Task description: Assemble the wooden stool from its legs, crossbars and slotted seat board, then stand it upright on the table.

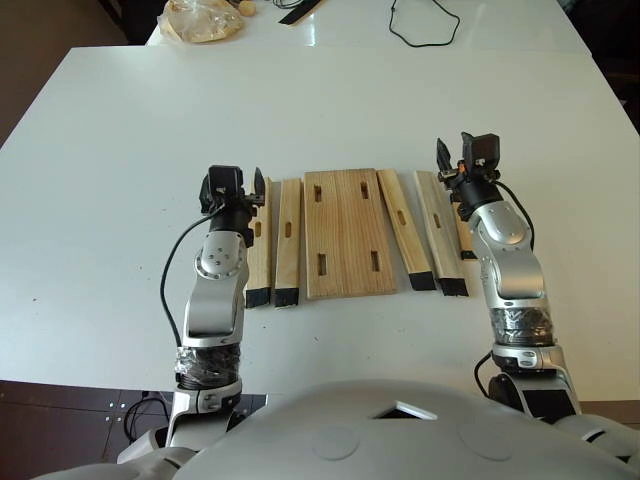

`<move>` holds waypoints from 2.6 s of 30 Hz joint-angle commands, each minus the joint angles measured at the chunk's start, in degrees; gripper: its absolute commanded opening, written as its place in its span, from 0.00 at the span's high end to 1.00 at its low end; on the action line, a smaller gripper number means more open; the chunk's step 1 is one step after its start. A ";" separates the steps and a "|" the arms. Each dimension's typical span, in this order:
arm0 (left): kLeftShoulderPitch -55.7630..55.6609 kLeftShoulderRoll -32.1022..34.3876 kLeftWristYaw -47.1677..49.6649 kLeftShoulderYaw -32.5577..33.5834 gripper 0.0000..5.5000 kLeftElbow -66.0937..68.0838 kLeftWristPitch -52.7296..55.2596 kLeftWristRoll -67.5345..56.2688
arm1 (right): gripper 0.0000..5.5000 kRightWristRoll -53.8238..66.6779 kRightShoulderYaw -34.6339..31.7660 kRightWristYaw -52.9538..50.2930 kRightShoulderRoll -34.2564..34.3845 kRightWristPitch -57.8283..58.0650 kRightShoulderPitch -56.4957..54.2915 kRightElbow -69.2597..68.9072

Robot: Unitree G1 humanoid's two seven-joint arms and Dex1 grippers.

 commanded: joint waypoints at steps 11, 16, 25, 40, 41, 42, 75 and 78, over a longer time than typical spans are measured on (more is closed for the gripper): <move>16.19 10.37 -10.33 -0.93 0.33 -28.38 27.91 -0.79 | 0.61 -0.93 -1.45 -4.94 2.23 1.87 10.92 -9.13; 19.39 13.61 -13.91 -0.97 0.39 -30.47 27.80 -2.11 | 0.61 -1.24 -1.83 -6.22 3.02 2.36 13.10 -11.26; 16.95 14.21 -16.10 2.91 0.48 -29.06 29.83 -5.27 | 0.61 -1.61 -1.49 -7.10 4.32 2.18 14.37 -11.83; 17.51 11.76 -16.56 6.93 0.48 -24.18 33.70 -11.04 | 0.61 -1.50 -1.67 -6.78 4.24 1.51 13.44 -10.56; 18.07 11.99 -16.88 6.26 0.48 -23.98 33.71 -11.13 | 0.61 -1.47 -1.68 -6.74 4.21 1.48 13.39 -10.51; 18.83 12.18 -17.03 5.69 0.48 -23.67 33.25 -11.08 | 0.61 -1.43 -1.71 -6.65 4.16 1.49 13.31 -10.49; 15.21 12.36 -12.67 14.17 0.76 -9.56 20.49 -15.70 | 0.61 -0.10 -4.23 -5.12 2.28 1.35 8.70 -9.71; 8.83 12.65 -15.24 14.93 0.76 -14.84 15.39 -19.23 | 0.61 6.65 -7.82 -2.31 2.39 1.73 5.14 -11.01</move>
